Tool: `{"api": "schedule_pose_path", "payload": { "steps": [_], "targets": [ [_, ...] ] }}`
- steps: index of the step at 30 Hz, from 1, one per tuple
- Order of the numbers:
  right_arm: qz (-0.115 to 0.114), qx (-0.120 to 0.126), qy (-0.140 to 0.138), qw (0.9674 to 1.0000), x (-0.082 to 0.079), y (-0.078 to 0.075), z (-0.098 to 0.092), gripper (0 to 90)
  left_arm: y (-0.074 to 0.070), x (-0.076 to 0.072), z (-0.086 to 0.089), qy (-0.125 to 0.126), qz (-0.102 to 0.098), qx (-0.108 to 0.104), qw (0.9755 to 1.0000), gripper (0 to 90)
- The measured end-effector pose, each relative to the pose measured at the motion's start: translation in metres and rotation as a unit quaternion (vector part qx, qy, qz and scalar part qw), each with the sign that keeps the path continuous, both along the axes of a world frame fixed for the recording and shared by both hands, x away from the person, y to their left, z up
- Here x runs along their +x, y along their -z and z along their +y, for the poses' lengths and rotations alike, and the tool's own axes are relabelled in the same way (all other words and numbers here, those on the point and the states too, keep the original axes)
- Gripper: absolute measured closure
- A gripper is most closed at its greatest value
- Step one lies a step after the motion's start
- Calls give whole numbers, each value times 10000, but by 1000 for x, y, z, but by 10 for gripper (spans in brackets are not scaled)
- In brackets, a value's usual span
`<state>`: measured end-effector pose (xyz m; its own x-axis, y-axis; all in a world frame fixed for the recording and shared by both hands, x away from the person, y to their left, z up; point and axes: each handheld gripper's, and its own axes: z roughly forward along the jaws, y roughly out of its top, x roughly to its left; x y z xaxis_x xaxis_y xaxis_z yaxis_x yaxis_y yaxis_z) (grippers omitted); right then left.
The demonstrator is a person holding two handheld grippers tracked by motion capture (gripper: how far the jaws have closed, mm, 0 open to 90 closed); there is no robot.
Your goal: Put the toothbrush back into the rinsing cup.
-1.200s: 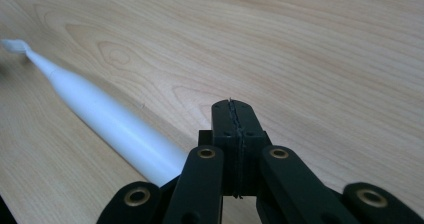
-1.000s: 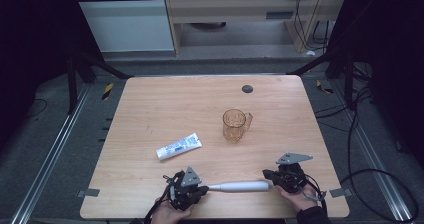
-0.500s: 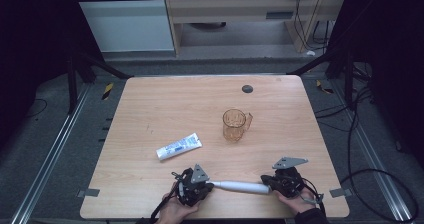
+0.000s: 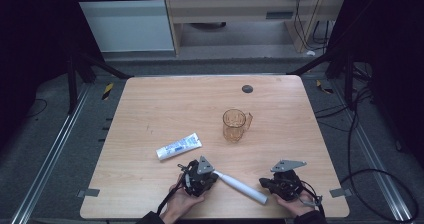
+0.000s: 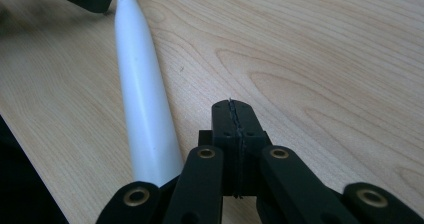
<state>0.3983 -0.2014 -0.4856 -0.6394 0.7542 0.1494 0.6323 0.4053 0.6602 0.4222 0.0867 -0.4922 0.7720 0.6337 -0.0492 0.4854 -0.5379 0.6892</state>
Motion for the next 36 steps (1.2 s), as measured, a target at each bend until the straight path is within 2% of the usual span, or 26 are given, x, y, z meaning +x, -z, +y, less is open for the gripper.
{"api": "schedule_pose_path", "payload": {
  "steps": [5,8,10,12,14,15,16,17,18,21,22,24,25,27,30,31,32,34,35,36],
  "targets": [
    [11,10,32,10000,0,0,-1,900,-1,3,1,-6,-21,-33,10000,894],
    [-56,8,39,10000,1,0,-2,900,-6,4,5,-52,-106,-31,9999,894],
    [-120,13,138,9998,0,-2,-3,897,-14,5,18,-172,-174,-106,9996,893],
    [-140,12,162,9998,1,-3,-4,890,-17,6,24,-222,-185,-136,9995,892],
    [-235,-2,338,9992,2,-5,-7,859,-26,9,41,-428,-267,-209,9985,882],
    [-270,-54,407,9988,2,-7,-8,851,-26,9,41,-428,-267,-209,9985,874],
    [-330,-120,442,9984,2,-9,-8,843,-31,11,55,-567,-338,-203,9976,871],
    [-330,-120,442,9984,2,-9,-8,843,-31,11,55,-567,-338,-203,9976,866],
    [-407,-133,552,9976,3,-12,-10,825,-35,13,69,-729,-389,-212,9964,857],
    [-477,-141,686,9964,5,-19,-12,789,-40,15,93,-990,-477,-166,9938,822],
    [-477,-141,686,9964,5,-19,-12,789,-40,15,93,-990,-477,-166,9938,808],
    [-509,-120,769,9957,8,-22,-13,763,-41,16,108,-1189,-509,-162,9915,776],
    [-554,-151,835,9948,10,-26,-14,725,-40,16,122,-1350,-530,-101,9894,754],
    [-572,-150,864,9945,11,-28,-14,704,-40,16,127,-1423,-514,-65,9885,725],
    [-639,-243,946,9932,16,-37,-11,639,-37,15,143,-1626,-561,57,9851,647],
    [-652,-287,951,9929,17,-39,-10,628,-35,14,153,-1749,-559,74,9830,625],
    [-652,-287,951,9929,17,-39,-10,628,-35,14,153,-1749,-559,74,9830,596],
    [-662,-282,969,9927,18,-42,-8,604,-33,13,161,-1850,-537,64,9812,577],
    [-656,-260,977,9927,19,-45,-6,590,-29,12,168,-1963,-566,25,9789,519],
    [-656,-260,977,9927,19,-45,-6,590,-29,12,168,-1963,-566,25,9789,499]
  ]
}}
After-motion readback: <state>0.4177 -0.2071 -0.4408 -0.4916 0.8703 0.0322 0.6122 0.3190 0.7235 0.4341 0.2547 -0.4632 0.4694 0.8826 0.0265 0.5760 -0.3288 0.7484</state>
